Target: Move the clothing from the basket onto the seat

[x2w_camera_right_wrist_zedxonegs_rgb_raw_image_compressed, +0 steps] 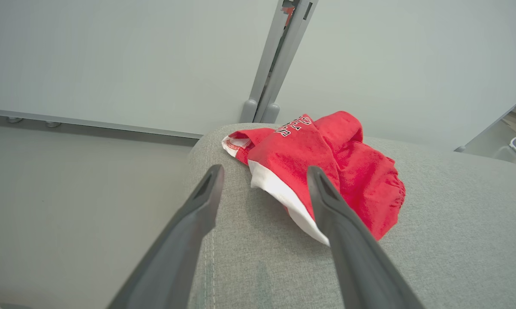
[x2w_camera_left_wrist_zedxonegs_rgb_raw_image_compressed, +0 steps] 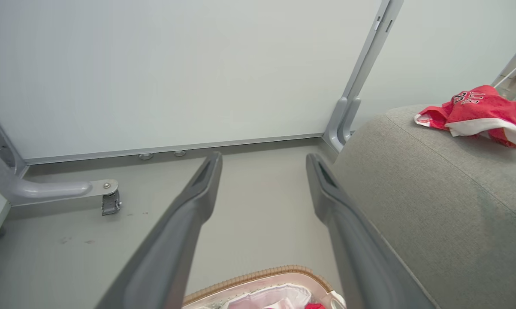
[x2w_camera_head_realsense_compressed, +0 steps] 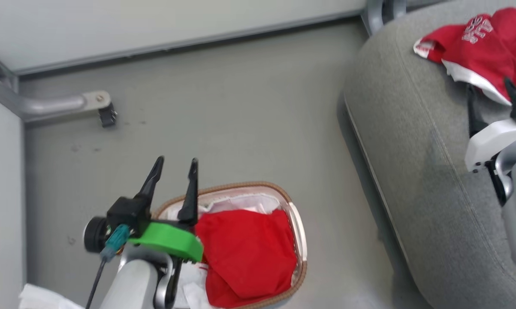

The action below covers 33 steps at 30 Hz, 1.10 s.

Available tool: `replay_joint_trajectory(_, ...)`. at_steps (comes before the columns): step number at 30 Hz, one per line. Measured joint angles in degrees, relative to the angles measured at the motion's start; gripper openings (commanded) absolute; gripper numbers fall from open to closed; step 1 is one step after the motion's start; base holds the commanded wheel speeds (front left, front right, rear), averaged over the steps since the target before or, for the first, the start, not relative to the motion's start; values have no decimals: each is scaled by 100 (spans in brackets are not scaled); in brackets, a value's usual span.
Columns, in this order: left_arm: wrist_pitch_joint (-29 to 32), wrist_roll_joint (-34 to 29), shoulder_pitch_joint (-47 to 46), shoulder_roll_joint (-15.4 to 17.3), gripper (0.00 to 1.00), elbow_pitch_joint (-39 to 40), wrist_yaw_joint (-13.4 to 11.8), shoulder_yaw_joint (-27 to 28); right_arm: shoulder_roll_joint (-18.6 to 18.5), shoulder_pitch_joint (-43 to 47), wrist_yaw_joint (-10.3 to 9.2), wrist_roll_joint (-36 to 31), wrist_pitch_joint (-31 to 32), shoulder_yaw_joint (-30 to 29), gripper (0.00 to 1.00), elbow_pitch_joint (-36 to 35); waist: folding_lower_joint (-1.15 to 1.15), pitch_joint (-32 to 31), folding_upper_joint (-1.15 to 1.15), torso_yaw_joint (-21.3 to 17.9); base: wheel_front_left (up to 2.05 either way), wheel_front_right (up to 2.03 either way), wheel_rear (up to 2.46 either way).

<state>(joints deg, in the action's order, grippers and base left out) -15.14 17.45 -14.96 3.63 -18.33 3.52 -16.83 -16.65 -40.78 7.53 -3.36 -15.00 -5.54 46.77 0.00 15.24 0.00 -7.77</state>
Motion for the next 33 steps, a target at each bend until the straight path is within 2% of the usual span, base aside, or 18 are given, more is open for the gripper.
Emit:
replay_joint_trajectory(8,-1,-2,725,7,100,80,-162,762,586,595,0,205,0,-102,100,-677,0,-778,0,304,0,0,0)
replay_joint_trajectory(16,-2,-48,1241,-27,100,134,-113,995,1300,1511,0,322,0,-79,100,-1351,0,-1275,0,675,0,0,0)
replay_joint_trajectory(20,-2,-93,1404,-36,100,146,-91,1045,1377,2013,0,425,-1,119,100,-1651,0,-1414,0,813,0,0,0)
replay_joint_trajectory(25,-2,-96,1599,-56,100,89,-43,959,1384,2599,0,1014,0,302,100,-1880,0,-1566,0,928,0,0,0)
replay_joint_trajectory(33,-2,-76,1675,-66,100,22,-32,900,1385,3260,0,1248,0,458,100,-2280,0,-1696,0,969,0,0,0)
